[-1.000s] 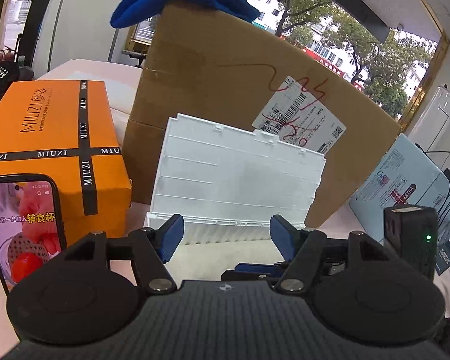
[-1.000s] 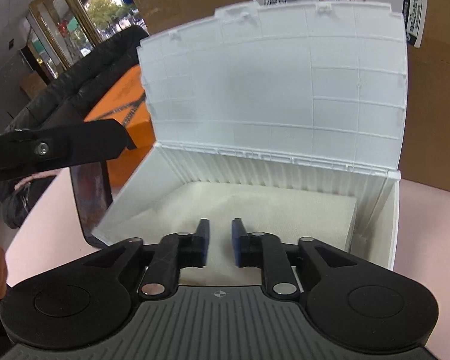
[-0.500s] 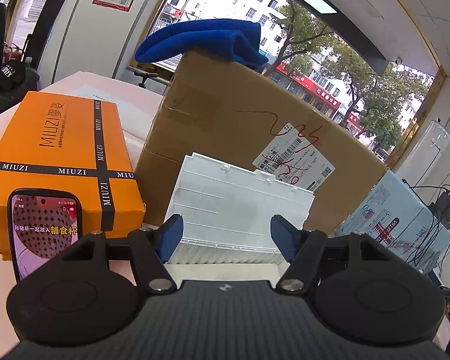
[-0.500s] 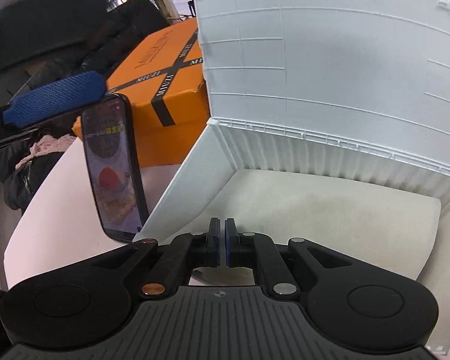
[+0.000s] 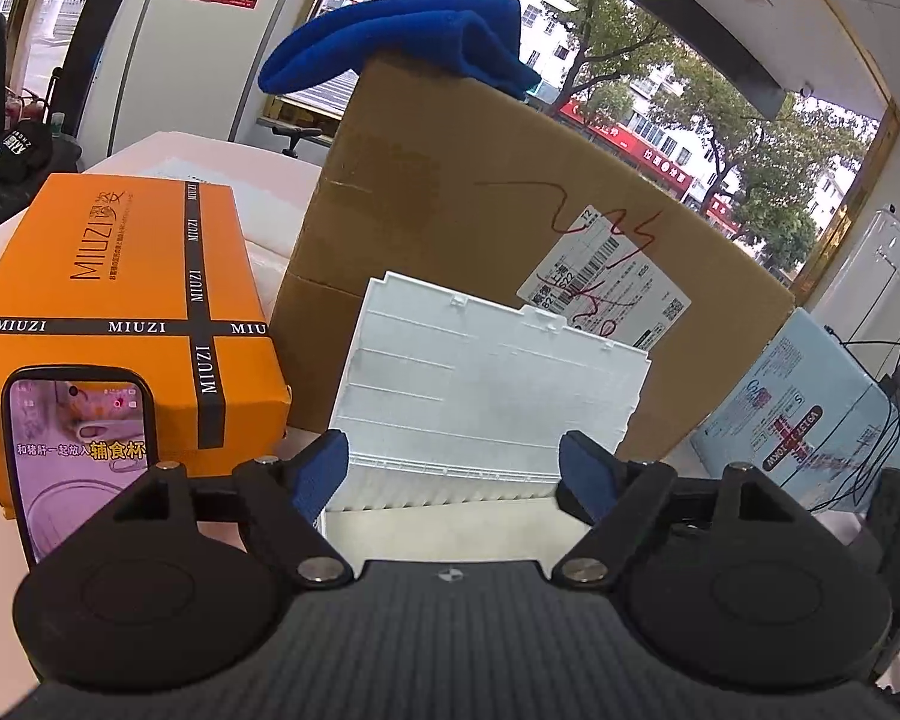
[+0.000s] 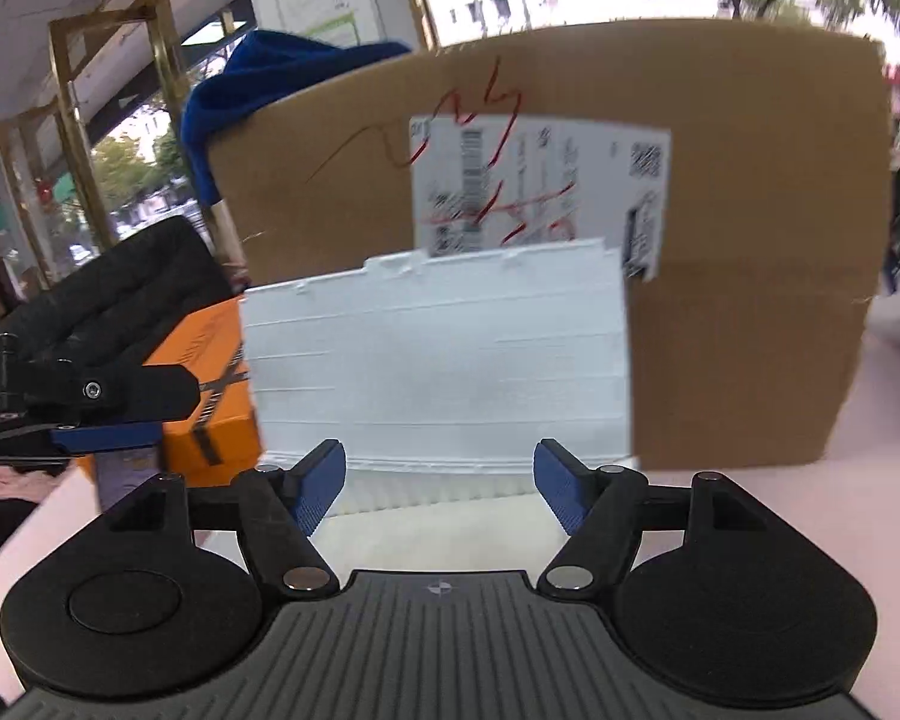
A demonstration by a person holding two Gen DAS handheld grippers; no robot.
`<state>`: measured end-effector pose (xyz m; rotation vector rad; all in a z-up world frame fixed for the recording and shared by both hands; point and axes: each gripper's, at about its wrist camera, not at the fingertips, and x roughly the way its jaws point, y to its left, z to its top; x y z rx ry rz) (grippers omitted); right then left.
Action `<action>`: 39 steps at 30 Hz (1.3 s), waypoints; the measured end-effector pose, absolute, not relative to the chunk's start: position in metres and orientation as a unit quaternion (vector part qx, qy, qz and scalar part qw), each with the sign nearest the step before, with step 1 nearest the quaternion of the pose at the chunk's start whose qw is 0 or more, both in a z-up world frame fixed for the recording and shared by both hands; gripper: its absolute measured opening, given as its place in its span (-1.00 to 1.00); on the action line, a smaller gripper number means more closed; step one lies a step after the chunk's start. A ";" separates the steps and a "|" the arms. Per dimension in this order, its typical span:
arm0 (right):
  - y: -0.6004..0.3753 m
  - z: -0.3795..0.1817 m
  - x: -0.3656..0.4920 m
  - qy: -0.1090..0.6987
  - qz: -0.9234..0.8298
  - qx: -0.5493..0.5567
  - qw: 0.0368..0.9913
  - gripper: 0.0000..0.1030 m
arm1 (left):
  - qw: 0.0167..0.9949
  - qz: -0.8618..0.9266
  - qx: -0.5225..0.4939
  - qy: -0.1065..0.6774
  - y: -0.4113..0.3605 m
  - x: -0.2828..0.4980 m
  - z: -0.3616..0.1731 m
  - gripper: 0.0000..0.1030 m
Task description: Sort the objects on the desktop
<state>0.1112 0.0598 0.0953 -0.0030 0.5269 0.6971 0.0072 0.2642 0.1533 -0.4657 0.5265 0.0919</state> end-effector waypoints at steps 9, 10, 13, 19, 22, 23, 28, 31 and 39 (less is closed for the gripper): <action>0.070 0.056 0.126 0.293 0.291 -0.061 0.909 -0.83 | 0.936 0.072 -0.190 0.287 0.247 0.025 0.138 0.48; 0.076 0.054 0.130 0.302 0.290 -0.072 0.905 -0.83 | 0.937 0.072 -0.189 0.287 0.247 0.025 0.138 0.48; 0.096 0.046 0.145 0.344 0.280 -0.096 0.891 -0.83 | 0.938 0.071 -0.185 0.285 0.246 0.025 0.138 0.48; 0.113 0.032 0.149 0.374 0.257 -0.152 0.878 -0.84 | 0.935 0.073 -0.196 0.286 0.250 0.024 0.138 0.48; 0.100 0.041 0.142 0.361 0.274 -0.122 0.883 -0.62 | 0.935 0.071 -0.194 0.289 0.249 0.026 0.137 0.48; 0.090 0.047 0.139 0.350 0.283 -0.099 0.888 -0.48 | 0.935 0.070 -0.193 0.290 0.248 0.026 0.137 0.48; 0.052 0.075 0.110 0.253 0.258 -0.065 0.930 0.10 | 0.935 0.071 -0.186 0.295 0.245 0.028 0.135 0.49; 0.049 0.068 0.118 0.265 0.216 -0.103 0.934 -0.04 | 0.934 0.079 -0.178 0.299 0.242 0.029 0.132 0.49; 0.030 0.038 0.120 0.295 0.230 -0.116 0.920 -0.91 | 0.937 0.081 -0.142 0.309 0.230 0.037 0.123 0.49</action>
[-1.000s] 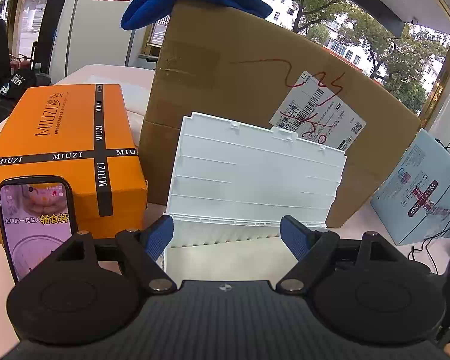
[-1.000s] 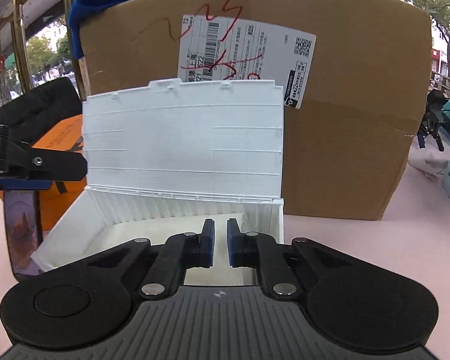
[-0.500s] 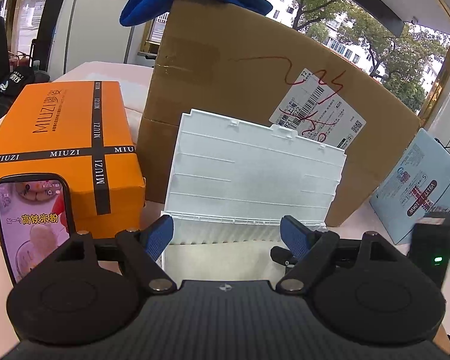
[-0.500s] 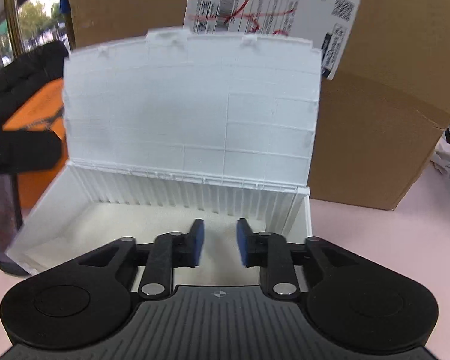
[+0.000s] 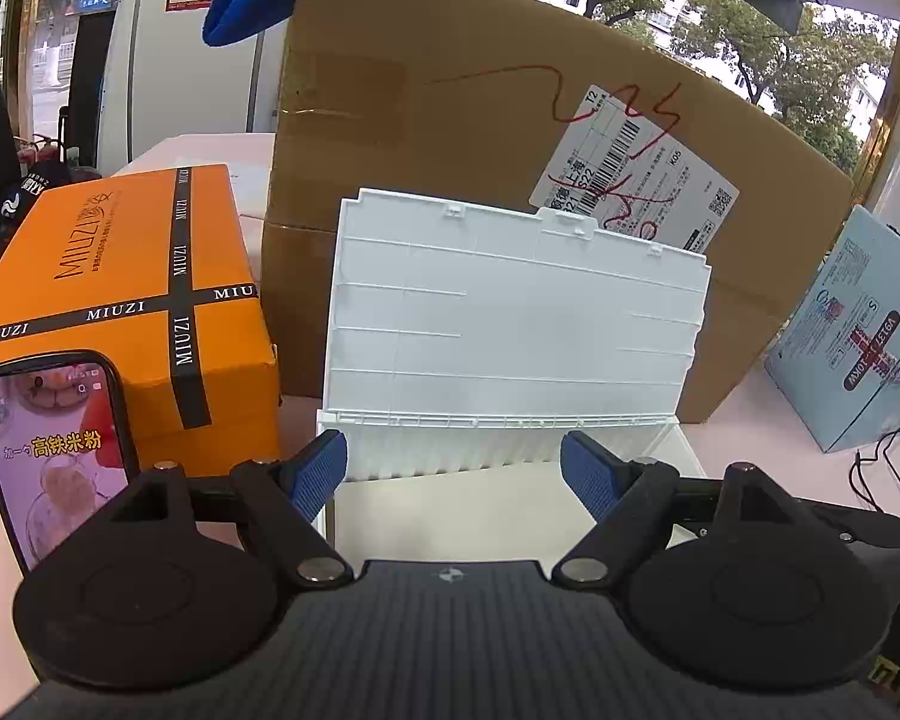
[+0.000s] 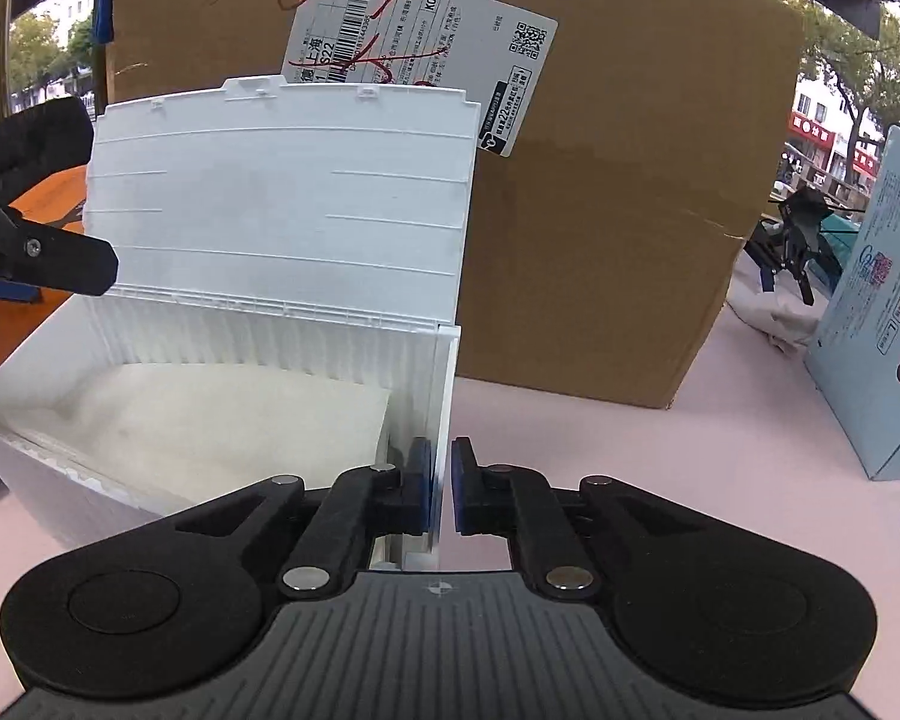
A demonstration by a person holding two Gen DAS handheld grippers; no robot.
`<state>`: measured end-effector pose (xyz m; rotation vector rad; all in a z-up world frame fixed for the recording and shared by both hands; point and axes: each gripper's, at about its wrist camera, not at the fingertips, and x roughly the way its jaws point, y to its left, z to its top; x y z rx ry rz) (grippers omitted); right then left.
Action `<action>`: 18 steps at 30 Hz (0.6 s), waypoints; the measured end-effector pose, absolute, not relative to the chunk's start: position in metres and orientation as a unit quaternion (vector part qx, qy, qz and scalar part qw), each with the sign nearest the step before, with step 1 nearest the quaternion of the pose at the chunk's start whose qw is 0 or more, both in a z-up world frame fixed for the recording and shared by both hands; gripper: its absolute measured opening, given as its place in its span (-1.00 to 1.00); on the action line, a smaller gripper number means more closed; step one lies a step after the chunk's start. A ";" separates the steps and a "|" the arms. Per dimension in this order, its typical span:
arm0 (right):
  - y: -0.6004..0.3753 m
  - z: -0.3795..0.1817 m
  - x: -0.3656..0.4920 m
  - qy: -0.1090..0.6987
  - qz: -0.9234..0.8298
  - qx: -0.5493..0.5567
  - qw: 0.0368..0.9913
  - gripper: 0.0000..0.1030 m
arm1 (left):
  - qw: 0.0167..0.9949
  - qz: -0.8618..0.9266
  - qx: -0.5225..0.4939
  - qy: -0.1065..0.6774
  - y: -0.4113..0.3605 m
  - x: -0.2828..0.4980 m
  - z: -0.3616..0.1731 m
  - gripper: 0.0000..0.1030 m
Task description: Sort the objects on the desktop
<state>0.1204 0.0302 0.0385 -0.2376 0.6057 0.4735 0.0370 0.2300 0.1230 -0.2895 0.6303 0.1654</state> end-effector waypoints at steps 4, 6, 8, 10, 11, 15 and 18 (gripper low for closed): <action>0.018 0.038 0.118 0.294 0.234 -0.111 0.920 -0.91 | 0.935 0.077 -0.132 0.319 0.226 0.043 0.116 0.48; 0.008 0.041 0.112 0.291 0.236 -0.109 0.921 -0.91 | 0.935 0.079 -0.128 0.321 0.225 0.044 0.113 0.48; -0.004 0.042 0.110 0.289 0.234 -0.108 0.922 -0.91 | 0.933 0.082 -0.130 0.325 0.226 0.046 0.110 0.48; -0.005 0.043 0.112 0.286 0.231 -0.106 0.924 -0.91 | 0.931 0.075 -0.135 0.331 0.225 0.048 0.107 0.48; -0.010 0.043 0.111 0.283 0.230 -0.105 0.925 -0.91 | 0.930 0.069 -0.138 0.334 0.223 0.049 0.106 0.48; -0.032 0.048 0.099 0.271 0.228 -0.094 0.930 -0.89 | 0.927 0.042 -0.131 0.348 0.211 0.053 0.100 0.46; -0.044 0.050 0.093 0.264 0.229 -0.091 0.933 -0.80 | 0.929 0.038 -0.096 0.355 0.194 0.055 0.095 0.44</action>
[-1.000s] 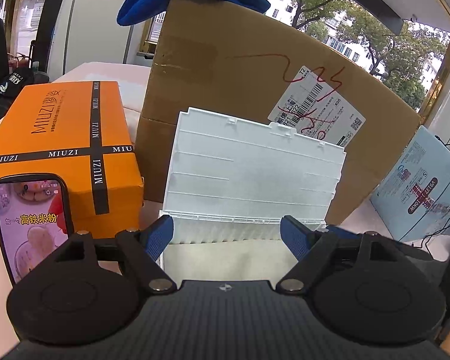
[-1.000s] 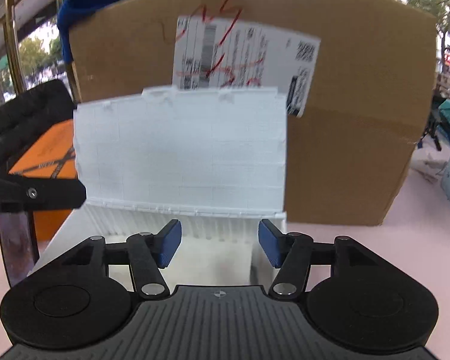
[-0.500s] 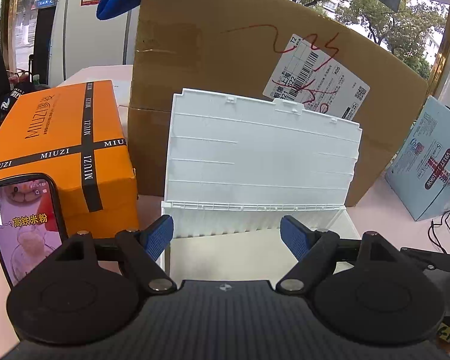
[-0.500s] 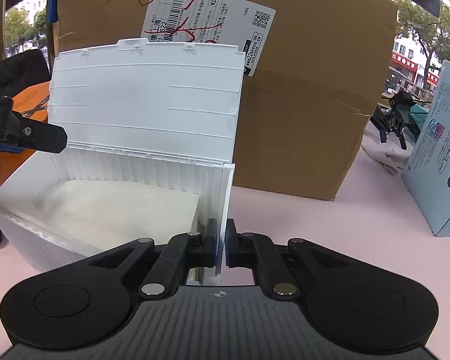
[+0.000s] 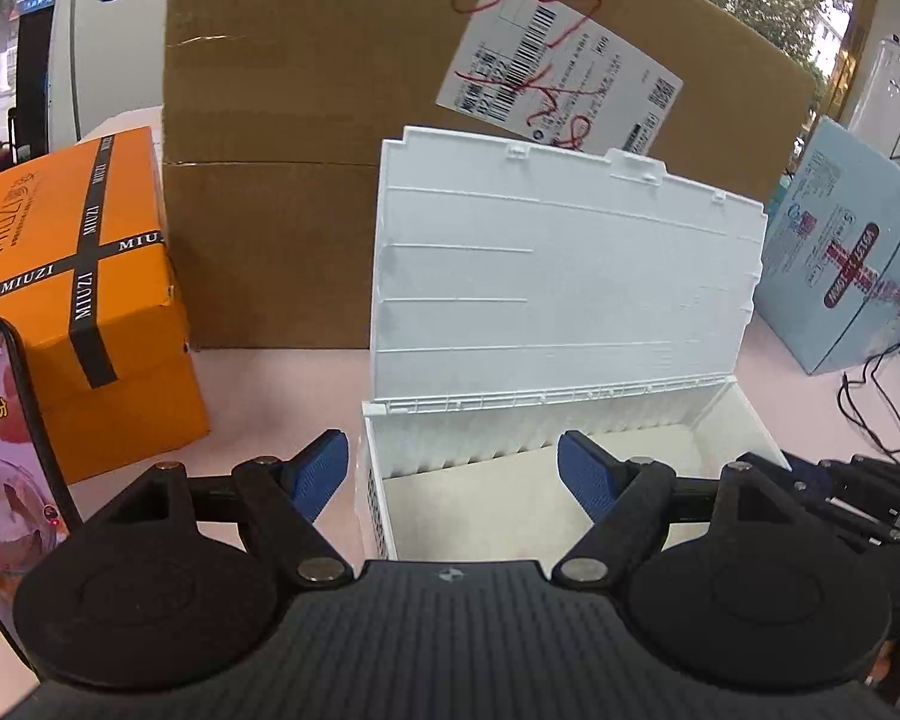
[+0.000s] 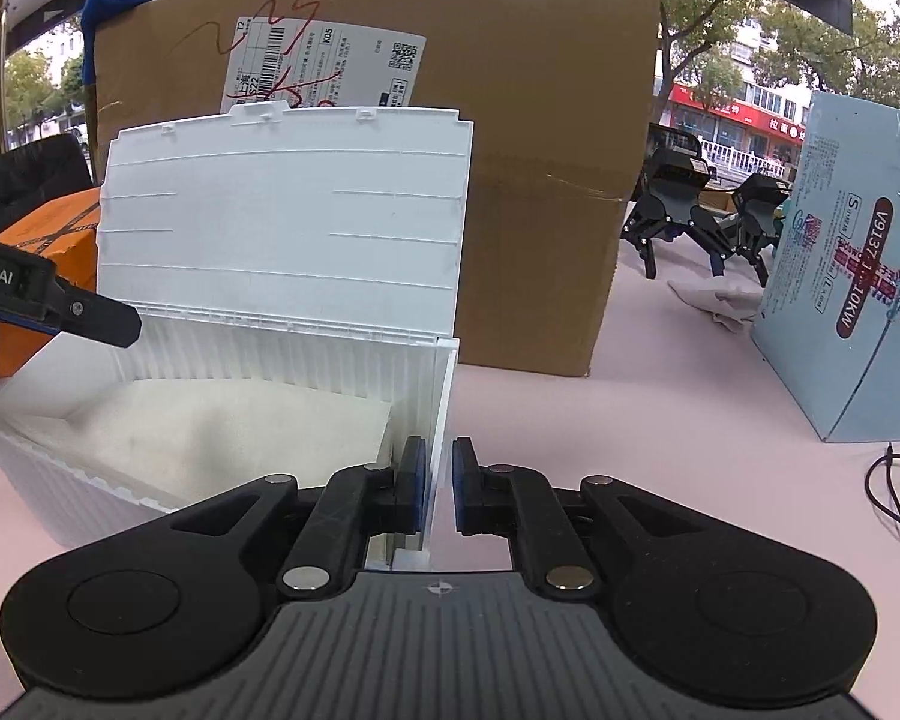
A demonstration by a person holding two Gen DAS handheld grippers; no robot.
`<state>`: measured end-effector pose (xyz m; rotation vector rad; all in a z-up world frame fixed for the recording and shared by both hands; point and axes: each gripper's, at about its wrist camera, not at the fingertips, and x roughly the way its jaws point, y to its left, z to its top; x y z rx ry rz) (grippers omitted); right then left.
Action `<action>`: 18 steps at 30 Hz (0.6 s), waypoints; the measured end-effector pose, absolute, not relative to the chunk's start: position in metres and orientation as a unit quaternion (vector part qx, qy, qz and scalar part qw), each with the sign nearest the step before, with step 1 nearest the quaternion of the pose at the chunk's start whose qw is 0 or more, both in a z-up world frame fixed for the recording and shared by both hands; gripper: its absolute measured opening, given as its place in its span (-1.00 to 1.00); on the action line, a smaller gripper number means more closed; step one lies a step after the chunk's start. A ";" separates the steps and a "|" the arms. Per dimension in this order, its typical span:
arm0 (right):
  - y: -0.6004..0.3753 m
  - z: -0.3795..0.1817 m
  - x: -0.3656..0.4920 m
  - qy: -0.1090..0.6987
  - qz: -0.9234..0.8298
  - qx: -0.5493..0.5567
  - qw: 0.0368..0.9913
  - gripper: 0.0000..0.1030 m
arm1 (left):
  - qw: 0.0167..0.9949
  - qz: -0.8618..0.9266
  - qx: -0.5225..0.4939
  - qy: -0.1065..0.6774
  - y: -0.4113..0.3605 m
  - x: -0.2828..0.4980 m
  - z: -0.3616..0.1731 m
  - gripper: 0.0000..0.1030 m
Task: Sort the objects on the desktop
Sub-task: 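Push the white box lid down over the box with the right gripper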
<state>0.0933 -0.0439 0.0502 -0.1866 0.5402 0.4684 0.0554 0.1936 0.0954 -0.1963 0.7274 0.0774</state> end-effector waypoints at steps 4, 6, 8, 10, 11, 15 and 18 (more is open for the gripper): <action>-0.063 0.051 0.094 0.259 0.235 -0.079 0.933 -0.53 | 0.932 0.036 -0.056 0.357 0.178 0.056 0.091 0.42; -0.072 0.048 0.095 0.252 0.244 -0.063 0.935 -0.45 | 0.933 0.034 -0.039 0.357 0.171 0.057 0.089 0.43; -0.078 0.045 0.101 0.262 0.256 -0.039 0.930 -0.42 | 0.933 0.036 -0.028 0.356 0.167 0.058 0.088 0.43; -0.080 0.046 0.107 0.274 0.268 -0.032 0.923 -0.38 | 0.933 0.038 -0.027 0.356 0.168 0.058 0.087 0.43; -0.079 0.046 0.109 0.275 0.272 -0.035 0.922 -0.36 | 0.936 0.035 -0.031 0.349 0.170 0.058 0.087 0.44; -0.080 0.058 0.117 0.273 0.288 -0.039 0.917 -0.11 | 0.948 0.026 -0.055 0.311 0.180 0.055 0.093 0.56; -0.086 0.072 0.126 0.237 0.293 0.004 0.926 0.33 | 0.957 0.027 -0.085 0.275 0.191 0.051 0.101 0.61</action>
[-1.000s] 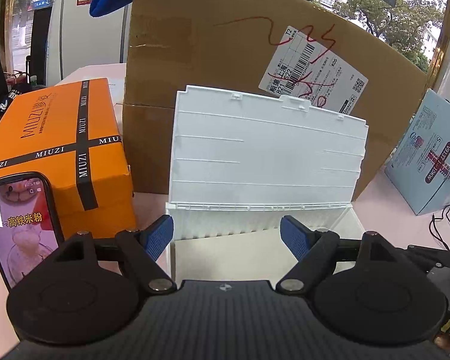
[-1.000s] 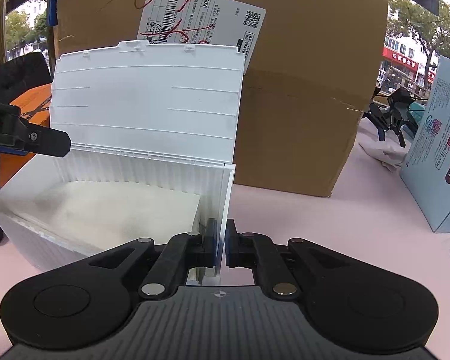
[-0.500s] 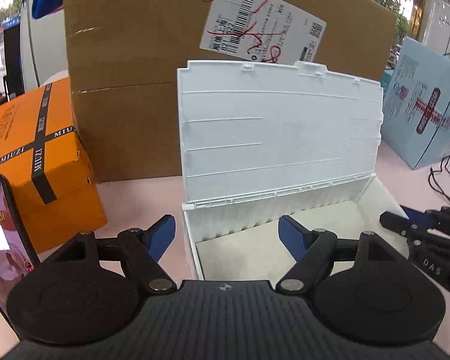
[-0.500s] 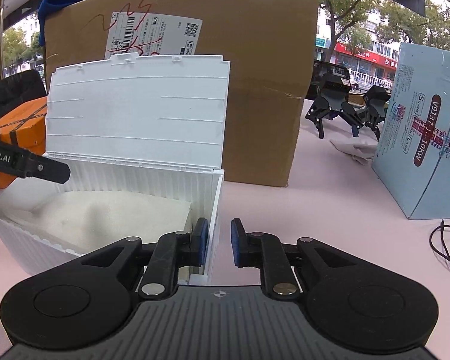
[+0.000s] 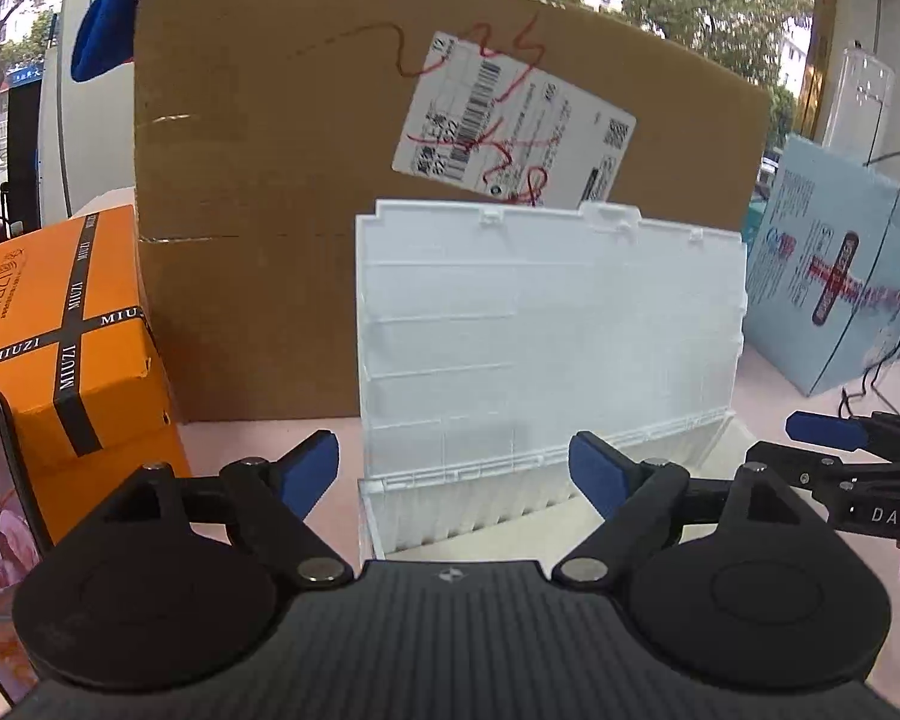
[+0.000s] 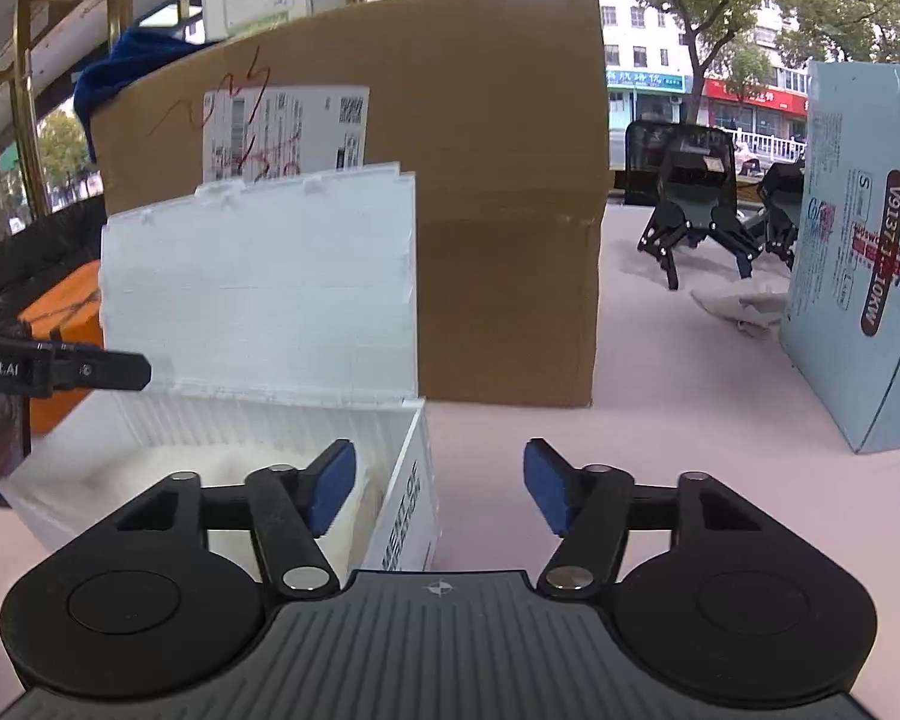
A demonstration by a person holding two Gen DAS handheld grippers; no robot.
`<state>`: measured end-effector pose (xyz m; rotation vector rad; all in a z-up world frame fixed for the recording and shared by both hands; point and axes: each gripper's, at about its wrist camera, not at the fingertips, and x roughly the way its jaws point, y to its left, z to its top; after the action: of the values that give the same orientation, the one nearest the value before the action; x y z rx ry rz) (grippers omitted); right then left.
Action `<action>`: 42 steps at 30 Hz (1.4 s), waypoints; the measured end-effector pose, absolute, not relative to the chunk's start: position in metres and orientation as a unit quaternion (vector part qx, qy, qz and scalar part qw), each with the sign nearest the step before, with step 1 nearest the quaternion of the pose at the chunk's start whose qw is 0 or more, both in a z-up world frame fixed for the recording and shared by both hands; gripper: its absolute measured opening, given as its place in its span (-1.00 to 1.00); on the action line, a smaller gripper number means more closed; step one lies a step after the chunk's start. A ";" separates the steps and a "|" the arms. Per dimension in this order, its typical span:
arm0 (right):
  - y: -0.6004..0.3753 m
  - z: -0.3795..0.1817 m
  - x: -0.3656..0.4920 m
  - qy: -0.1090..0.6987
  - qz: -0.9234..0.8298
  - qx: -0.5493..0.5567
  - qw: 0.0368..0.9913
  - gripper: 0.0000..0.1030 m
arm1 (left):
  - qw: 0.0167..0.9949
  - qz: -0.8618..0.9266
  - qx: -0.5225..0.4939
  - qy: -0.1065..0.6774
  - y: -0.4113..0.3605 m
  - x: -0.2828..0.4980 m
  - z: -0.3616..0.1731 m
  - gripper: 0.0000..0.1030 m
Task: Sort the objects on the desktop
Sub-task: 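Push the white box lid down over the box with the right gripper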
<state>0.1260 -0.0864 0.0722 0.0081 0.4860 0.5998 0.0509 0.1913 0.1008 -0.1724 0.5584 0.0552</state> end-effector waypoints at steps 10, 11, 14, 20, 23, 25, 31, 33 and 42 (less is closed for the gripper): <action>-0.077 0.064 0.167 0.208 0.354 0.108 0.905 -0.11 | 0.957 0.007 -0.168 0.238 0.215 0.065 0.100 0.59; -0.077 0.063 0.169 0.207 0.374 0.114 0.897 -0.18 | 0.956 0.002 -0.171 0.240 0.215 0.068 0.099 0.56; -0.076 0.062 0.167 0.182 0.394 0.114 0.894 -0.28 | 0.956 -0.020 -0.166 0.240 0.213 0.073 0.093 0.28; -0.084 0.061 0.163 0.157 0.412 0.122 0.889 -0.28 | 0.968 -0.026 -0.123 0.215 0.203 0.067 0.094 0.29; -0.089 0.065 0.160 0.147 0.422 0.132 0.885 -0.28 | 0.968 -0.037 -0.134 0.209 0.206 0.062 0.100 0.30; -0.091 0.068 0.157 0.140 0.425 0.129 0.885 -0.25 | 0.971 -0.040 -0.129 0.198 0.204 0.057 0.107 0.31; -0.095 0.079 0.149 0.132 0.437 0.117 0.882 -0.18 | 0.975 -0.036 -0.101 0.197 0.193 0.048 0.122 0.37; -0.099 0.084 0.147 0.132 0.442 0.126 0.878 -0.09 | 0.971 -0.022 -0.095 0.219 0.187 0.049 0.127 0.48; -0.117 0.109 0.130 0.119 0.469 0.168 0.859 0.32 | 0.965 0.022 -0.082 0.247 0.168 0.033 0.143 0.50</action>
<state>0.1305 -0.1175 0.1093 0.3530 0.2500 0.9857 0.0334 0.1677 0.1434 -0.1656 0.5000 0.0445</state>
